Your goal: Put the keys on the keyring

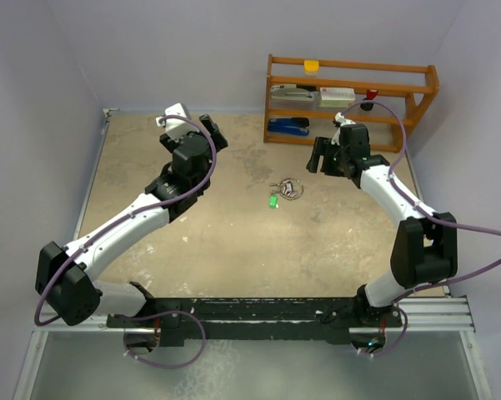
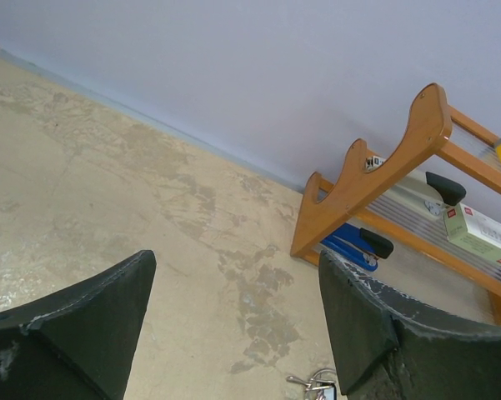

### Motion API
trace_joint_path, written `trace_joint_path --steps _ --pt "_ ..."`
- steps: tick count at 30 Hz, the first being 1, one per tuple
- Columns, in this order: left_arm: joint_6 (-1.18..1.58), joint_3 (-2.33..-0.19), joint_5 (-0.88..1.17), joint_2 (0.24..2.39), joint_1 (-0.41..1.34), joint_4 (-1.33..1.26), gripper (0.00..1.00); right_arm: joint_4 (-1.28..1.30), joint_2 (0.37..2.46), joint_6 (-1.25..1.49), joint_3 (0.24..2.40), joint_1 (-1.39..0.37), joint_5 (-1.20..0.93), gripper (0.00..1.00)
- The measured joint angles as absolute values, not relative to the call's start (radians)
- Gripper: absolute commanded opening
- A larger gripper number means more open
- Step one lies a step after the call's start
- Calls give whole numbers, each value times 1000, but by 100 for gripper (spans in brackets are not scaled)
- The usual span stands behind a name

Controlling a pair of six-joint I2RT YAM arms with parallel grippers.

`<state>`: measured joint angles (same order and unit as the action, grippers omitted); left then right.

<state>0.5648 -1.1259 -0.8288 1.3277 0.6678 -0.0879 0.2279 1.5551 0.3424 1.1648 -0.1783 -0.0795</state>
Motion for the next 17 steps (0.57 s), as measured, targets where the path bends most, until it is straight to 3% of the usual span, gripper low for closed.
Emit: trace_joint_path --steps 6,17 --pt "565 -1126 -821 1330 668 -88 77 226 1555 317 1165 -178 -102 65" --pt "565 -1126 -817 1330 668 -88 78 225 1590 268 1165 -210 -185 65"
